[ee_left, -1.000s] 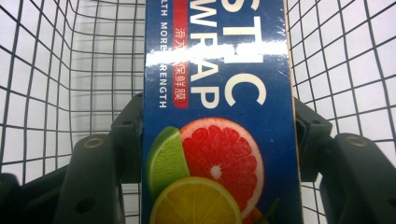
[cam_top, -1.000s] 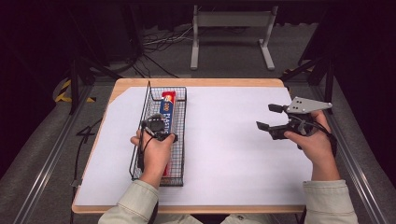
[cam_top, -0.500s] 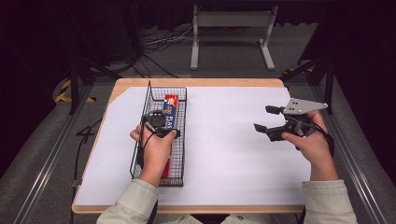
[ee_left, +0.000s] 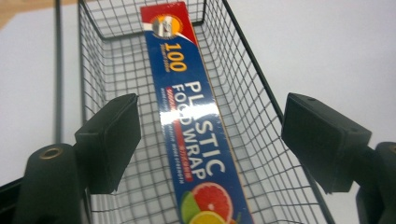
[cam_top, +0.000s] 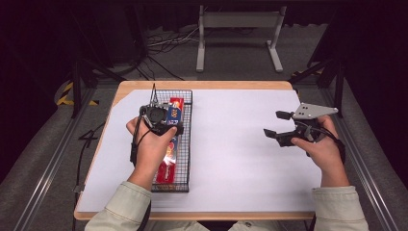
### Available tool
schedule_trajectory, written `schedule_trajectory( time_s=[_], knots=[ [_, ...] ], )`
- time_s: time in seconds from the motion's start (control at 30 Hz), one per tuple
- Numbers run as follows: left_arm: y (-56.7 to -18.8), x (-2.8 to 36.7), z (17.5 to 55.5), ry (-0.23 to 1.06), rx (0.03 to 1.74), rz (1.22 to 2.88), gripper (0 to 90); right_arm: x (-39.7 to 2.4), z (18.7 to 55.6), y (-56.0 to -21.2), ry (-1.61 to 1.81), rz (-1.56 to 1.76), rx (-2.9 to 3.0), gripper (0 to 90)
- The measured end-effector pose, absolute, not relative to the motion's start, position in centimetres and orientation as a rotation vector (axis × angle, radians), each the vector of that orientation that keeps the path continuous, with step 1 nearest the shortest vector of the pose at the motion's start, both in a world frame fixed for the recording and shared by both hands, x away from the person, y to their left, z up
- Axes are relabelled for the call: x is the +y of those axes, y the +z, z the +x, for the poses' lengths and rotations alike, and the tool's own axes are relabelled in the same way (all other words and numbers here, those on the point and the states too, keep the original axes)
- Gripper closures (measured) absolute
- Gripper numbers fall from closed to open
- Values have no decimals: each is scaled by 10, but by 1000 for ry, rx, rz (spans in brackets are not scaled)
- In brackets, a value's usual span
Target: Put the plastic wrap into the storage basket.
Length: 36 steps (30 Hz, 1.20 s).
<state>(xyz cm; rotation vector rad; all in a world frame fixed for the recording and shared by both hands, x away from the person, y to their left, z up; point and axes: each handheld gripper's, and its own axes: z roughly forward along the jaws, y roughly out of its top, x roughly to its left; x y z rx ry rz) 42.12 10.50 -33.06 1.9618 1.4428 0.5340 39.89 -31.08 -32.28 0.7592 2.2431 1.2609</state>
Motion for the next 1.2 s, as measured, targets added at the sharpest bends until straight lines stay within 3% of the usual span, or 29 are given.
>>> schedule_trajectory(
  time_s=[0.33, 0.67, 0.93, 1.2],
  knots=[
    [-327, 117, 427, 493, 1431, 1986, 210, -318, 401, -328, 1241, 801, 2245, 209],
    [-319, 144, 432, 472, 1230, 2005, 209, -326, 403, -333, 1221, 837, 2246, 208],
    [-317, 197, 430, 410, 1038, 1980, 214, -331, 405, -338, 1220, 862, 2244, 208],
    [-321, 226, 442, 350, 920, 1942, 224, -331, 408, -343, 1211, 874, 2259, 208]
  ],
)
